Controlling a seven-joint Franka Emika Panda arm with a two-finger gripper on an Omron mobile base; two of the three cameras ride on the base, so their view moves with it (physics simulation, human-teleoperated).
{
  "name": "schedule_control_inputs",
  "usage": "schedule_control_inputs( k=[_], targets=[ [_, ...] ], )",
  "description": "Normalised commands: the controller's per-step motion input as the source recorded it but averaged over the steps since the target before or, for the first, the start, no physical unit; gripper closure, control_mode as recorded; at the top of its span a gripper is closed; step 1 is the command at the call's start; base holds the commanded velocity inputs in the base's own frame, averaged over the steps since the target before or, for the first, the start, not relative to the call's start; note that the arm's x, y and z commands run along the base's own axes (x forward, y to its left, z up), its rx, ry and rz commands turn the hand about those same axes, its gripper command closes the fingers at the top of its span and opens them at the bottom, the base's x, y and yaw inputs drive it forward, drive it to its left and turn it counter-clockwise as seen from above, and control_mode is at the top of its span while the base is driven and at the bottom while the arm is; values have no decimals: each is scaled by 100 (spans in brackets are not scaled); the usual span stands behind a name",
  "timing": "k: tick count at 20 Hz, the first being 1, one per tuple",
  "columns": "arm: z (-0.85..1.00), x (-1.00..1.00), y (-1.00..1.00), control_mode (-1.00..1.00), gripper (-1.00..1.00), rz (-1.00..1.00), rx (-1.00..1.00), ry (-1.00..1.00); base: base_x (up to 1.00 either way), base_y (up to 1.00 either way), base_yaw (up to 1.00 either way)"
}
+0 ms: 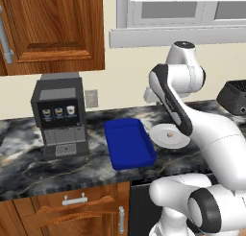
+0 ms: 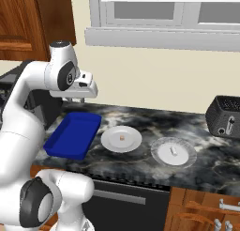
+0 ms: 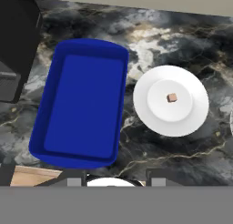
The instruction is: Move the dessert items from the plates to the tray.
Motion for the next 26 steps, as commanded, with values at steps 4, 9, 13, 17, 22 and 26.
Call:
schedule_control_inputs(
  k=[4,9,13,17,22,26],
  targets=[
    [0,1,0,-100,-100,0,0,0,0,0,0],
    [-19,-16,-29,-100,-100,0,0,0,0,0,0],
    [-38,-10,-88,-100,-100,0,0,0,0,0,0],
    [-38,0,-100,-100,-100,0,0,0,0,0,0],
    [-38,0,-78,-100,-100,0,0,3,0,0,0],
    [-33,15,-45,-100,-100,0,0,5,0,0,0]
  ],
)
